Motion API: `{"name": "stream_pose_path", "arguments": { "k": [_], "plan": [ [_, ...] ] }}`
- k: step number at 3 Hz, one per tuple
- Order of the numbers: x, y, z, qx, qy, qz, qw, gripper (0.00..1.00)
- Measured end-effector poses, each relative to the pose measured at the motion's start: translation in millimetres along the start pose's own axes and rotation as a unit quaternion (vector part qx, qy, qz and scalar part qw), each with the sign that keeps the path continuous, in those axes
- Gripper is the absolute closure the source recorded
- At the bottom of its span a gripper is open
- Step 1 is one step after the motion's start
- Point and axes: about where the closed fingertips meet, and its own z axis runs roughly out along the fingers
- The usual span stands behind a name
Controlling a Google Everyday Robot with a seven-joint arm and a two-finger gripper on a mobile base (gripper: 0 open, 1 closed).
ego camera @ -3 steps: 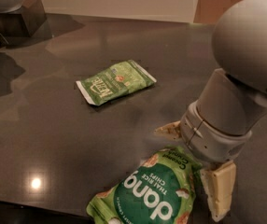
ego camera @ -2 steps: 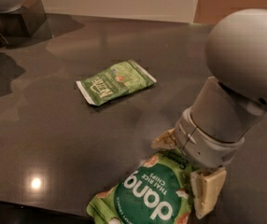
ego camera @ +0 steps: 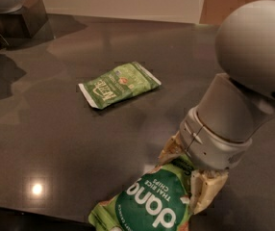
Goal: Pick green rice chip bag
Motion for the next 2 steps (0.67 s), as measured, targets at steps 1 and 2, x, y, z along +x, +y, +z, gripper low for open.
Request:
{"name": "stream_pose_path", "arguments": {
  "k": [1,2],
  "plan": [
    [0.2,-4.2,-32.3,0.01,-0.019,0.023,0.9995,0.87],
    [-1.2,-11.3,-74.2,0.026,-0.028,0.039,0.9985,1.0]
  ]
}}
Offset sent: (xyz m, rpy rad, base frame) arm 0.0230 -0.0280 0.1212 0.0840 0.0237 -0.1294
